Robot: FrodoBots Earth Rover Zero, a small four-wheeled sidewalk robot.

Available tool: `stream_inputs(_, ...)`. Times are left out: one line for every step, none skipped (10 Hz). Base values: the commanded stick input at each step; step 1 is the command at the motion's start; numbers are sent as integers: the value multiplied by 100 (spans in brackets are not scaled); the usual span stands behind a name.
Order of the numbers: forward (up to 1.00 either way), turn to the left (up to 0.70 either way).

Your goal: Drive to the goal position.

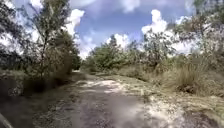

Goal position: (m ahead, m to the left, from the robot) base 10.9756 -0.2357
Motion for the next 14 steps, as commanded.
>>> stream_inputs(100, 27)
stream_inputs(100, 27)
stream_inputs(100, 27)
stream_inputs(100, 27)
stream_inputs(100, 16)
stream_inputs(100, 0)
stream_inputs(100, 0)
stream_inputs(100, 0)
stream_inputs(100, 0)
stream_inputs(100, 0)
stream_inputs(100, 0)
stream_inputs(100, 0)
stream_inputs(100, 0)
stream_inputs(100, 0)
